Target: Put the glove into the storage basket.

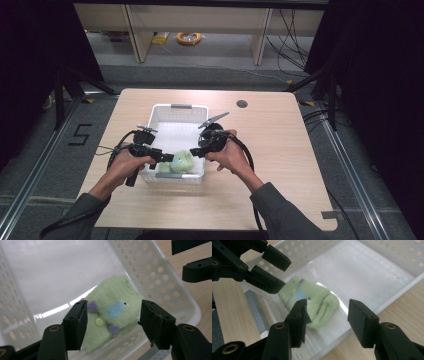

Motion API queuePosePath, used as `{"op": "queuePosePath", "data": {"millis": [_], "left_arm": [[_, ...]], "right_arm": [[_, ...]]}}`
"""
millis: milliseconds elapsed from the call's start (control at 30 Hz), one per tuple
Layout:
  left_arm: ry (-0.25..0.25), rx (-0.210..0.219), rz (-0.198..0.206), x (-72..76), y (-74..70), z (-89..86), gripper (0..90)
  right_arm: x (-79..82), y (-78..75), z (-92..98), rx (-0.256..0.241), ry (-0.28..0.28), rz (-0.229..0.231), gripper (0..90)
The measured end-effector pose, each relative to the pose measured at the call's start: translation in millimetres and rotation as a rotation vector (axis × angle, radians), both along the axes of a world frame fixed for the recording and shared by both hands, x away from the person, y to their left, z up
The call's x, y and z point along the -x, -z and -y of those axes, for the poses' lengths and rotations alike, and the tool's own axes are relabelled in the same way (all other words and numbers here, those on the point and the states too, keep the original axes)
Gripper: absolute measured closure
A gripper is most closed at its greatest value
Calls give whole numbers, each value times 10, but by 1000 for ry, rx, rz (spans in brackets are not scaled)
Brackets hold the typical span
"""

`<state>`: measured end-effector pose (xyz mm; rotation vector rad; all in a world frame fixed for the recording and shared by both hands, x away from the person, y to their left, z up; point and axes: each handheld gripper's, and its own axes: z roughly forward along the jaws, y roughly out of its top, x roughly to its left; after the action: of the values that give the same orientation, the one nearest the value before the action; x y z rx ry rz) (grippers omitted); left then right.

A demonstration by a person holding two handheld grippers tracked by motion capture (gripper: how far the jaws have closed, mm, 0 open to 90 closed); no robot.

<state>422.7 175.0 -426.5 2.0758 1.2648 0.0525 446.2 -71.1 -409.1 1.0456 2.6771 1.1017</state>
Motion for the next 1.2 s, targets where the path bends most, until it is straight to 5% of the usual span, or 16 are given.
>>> {"op": "queuePosePath", "data": {"millis": [600,1200], "left_arm": [[106,43,71,404,-100,274,300],[120,123,129,691,-128,475,221]], "right_arm": [[247,-87,494,-99,10,23,413],[434,-120,786,-157,18,74,373]]}}
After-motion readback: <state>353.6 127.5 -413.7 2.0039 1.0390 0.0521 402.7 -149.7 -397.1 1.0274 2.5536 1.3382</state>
